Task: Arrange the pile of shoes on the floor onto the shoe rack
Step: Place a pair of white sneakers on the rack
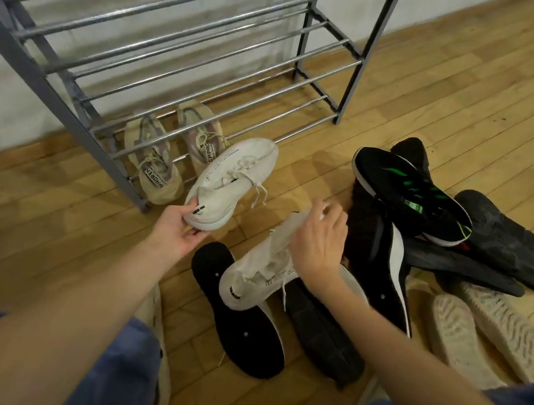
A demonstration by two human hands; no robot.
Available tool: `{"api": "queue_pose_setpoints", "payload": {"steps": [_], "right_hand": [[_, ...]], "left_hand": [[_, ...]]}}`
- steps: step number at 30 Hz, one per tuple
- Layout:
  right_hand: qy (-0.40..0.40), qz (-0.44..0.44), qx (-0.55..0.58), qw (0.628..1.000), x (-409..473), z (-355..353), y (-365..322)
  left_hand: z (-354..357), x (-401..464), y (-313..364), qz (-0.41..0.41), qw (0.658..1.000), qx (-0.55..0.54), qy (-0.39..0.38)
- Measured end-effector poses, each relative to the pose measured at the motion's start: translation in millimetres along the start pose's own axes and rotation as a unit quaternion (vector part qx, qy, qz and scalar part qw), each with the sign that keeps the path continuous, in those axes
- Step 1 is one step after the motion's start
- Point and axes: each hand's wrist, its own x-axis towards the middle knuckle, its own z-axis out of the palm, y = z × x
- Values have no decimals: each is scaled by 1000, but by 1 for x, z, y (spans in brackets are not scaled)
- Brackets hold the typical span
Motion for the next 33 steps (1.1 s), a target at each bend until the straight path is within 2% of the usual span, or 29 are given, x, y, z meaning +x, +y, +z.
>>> {"api": "queue_pose_setpoints", "payload": {"steps": [2, 3, 5, 8, 12, 14, 16, 18, 20, 25, 27, 30, 33], "right_hand": [[58, 28, 22, 998, -27, 12, -15], [61, 67, 50, 995, -42, 16, -23], [11, 199, 120, 973, -66, 16, -44], [-122, 351, 223, 901, -81, 15, -74], [-121, 428, 310, 840, -72, 10, -88], [-146, 502, 348, 778, -65, 8, -81], [-206, 569, 395, 691, -62, 10, -69], [-273, 563, 470, 623, -60, 11, -60], [-285, 540, 528, 590, -57, 11, -51], [-310, 487, 554, 600, -29, -24, -40], [-315, 490, 531, 616, 0, -46, -34], [-283, 466, 516, 660, 50, -76, -19], [-216, 418, 523, 710, 90, -83, -10]], "left_hand": [[0, 0, 0, -3, 1000, -3, 3], [0, 0, 0, -3, 1000, -9, 3], [0, -1, 0, -5, 1000, -18, 5], [-1, 0, -1, -5, 1000, -19, 6], [-7, 3, 0, -2, 1000, -29, -1], [-9, 4, 2, -5, 999, -33, -7], [-12, 4, 5, -8, 999, -43, -11], [-12, 3, 6, -14, 999, -48, -18], [-9, 0, 7, -20, 998, -49, -31], [11, -9, 11, -18, 998, -48, -41], [21, -11, 13, -12, 998, -49, -42], [38, -12, 13, -8, 998, -48, -46], [53, -3, 9, -16, 998, -28, -47]]}}
